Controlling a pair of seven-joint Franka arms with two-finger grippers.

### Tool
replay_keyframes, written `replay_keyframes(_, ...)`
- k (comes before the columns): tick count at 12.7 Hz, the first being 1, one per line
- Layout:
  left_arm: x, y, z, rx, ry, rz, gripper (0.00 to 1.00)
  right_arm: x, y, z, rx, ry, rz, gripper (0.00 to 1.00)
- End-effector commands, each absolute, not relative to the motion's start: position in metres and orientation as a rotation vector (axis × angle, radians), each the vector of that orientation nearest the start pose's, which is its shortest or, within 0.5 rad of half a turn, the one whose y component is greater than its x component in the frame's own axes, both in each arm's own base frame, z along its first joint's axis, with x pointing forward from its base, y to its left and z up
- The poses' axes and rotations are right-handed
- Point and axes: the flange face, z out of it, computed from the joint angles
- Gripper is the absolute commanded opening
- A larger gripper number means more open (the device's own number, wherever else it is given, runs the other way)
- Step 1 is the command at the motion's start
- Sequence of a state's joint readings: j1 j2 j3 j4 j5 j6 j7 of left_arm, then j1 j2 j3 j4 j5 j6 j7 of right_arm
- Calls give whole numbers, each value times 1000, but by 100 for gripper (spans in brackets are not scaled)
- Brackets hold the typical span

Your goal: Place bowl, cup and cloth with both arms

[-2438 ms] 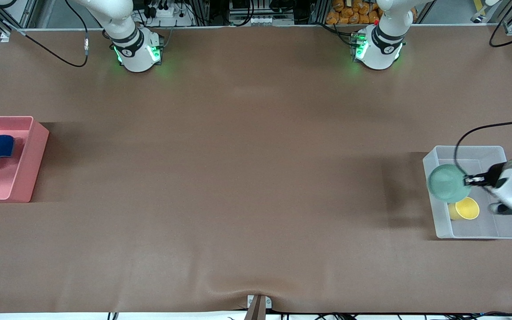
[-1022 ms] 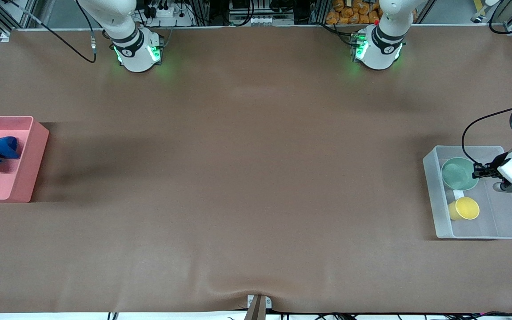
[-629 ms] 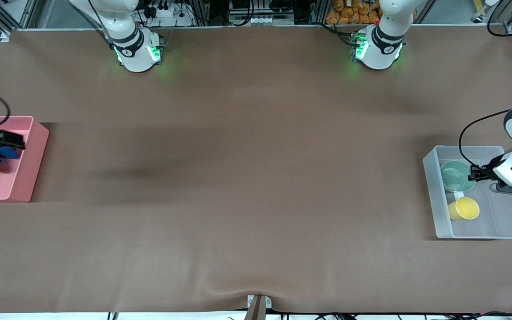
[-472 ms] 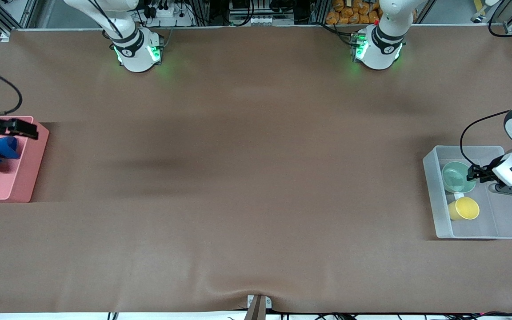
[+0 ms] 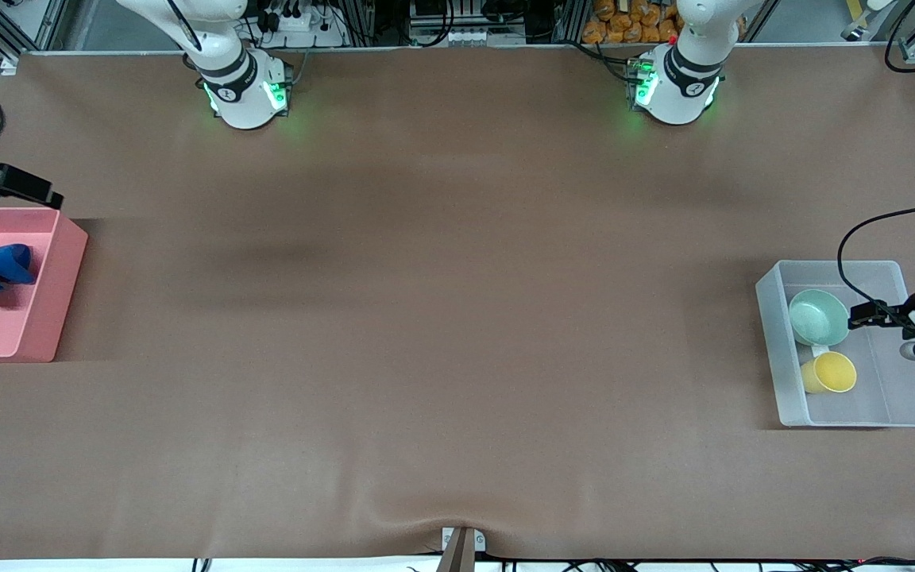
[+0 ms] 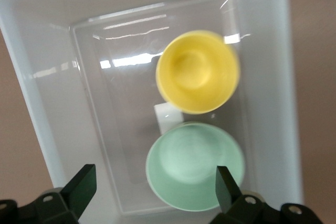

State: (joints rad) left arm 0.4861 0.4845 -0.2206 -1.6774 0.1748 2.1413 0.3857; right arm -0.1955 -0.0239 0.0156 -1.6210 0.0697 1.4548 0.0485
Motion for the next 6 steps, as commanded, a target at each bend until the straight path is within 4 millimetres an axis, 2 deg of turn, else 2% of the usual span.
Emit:
replay_keyframes(1,649,145,356,-3058,204,68,100,517,-94,610,-2997,401,174,100)
replay_keyframes(4,653,90,373,-3009,13,70,100,520,-84,616,-3083,371,162,100)
replay_keyframes(6,660,39,376,-3072,-28,47,100,521,-83,623,-3084,369,136,100)
